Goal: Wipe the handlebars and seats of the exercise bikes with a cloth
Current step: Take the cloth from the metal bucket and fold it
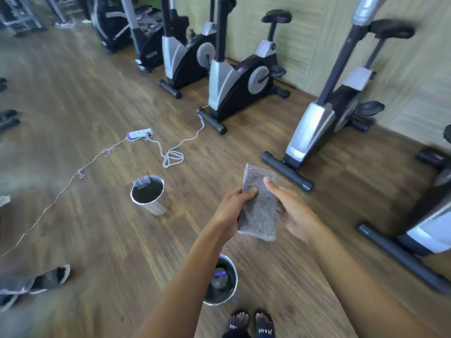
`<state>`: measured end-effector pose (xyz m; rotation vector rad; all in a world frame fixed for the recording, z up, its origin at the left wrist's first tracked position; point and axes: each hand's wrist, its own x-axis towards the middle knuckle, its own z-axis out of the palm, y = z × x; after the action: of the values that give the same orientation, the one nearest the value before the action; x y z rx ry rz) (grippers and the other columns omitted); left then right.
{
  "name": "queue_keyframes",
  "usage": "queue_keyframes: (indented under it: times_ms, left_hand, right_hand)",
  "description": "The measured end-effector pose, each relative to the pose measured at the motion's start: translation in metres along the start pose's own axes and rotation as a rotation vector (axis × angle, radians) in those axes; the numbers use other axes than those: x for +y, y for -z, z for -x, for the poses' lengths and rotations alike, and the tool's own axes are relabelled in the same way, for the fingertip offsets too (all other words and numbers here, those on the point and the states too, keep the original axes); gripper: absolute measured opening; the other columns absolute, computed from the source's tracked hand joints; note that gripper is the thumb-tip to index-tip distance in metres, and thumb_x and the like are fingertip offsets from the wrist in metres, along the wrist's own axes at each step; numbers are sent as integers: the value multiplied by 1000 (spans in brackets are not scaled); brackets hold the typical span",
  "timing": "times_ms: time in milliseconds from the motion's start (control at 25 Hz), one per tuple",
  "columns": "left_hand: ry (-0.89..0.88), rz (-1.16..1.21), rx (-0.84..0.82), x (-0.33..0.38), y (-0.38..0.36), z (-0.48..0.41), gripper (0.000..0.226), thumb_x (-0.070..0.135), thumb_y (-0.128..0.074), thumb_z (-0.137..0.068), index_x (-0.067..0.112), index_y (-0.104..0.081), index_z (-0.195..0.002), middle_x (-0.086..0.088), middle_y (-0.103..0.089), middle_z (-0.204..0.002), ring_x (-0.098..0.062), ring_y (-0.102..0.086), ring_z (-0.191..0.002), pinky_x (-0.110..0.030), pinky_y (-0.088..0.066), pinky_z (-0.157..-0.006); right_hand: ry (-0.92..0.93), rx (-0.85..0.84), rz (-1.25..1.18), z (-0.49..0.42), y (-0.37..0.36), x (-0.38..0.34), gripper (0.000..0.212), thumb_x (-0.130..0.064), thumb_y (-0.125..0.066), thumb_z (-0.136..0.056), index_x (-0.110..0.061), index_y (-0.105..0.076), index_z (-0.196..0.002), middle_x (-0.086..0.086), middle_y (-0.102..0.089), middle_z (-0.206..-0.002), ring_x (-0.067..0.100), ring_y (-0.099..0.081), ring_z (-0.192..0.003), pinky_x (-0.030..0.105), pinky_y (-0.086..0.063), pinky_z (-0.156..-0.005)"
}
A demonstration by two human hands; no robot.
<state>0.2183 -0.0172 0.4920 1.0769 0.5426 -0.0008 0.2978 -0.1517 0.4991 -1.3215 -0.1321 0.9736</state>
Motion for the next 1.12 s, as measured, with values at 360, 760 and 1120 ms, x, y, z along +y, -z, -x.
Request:
queue_keyframes:
  times_ms: [360,760,1120]
  left_hand:
    - [255,-469,-669,-19,-91,-39,45,9,-76,-80,-8,-63,-120,-19,-72,-109,-25,-72,-89,-33,-59,-72]
    - [184,-791,-944,-108,-269,6,28,15,-71,-90,10,-64,-116,-2,-73,-108,-3,-69,-90,-24,-51,-84]
    - [901,-144,-552,-205,-442,71,69,59,-36,-100,-3,-66,-109,-20,-70,-97,-31,-66,-85,-37,-53,-75]
  right_hand:
    - [237,629,-533,71,79,-7,35,-13,-67,-93,6,-63,-121,20,-71,-113,32,-71,-102,41,-61,-81]
    - [540,1091,-659,237,183,32,21,-9,-61,-96,2,-66,-113,16,-72,-100,26,-70,-87,35,-60,-73]
    - [763,1274,-351,356,247,38,30,2,-51,-100,8,-62,-127,24,-61,-132,13,-71,-103,12,-51,-80]
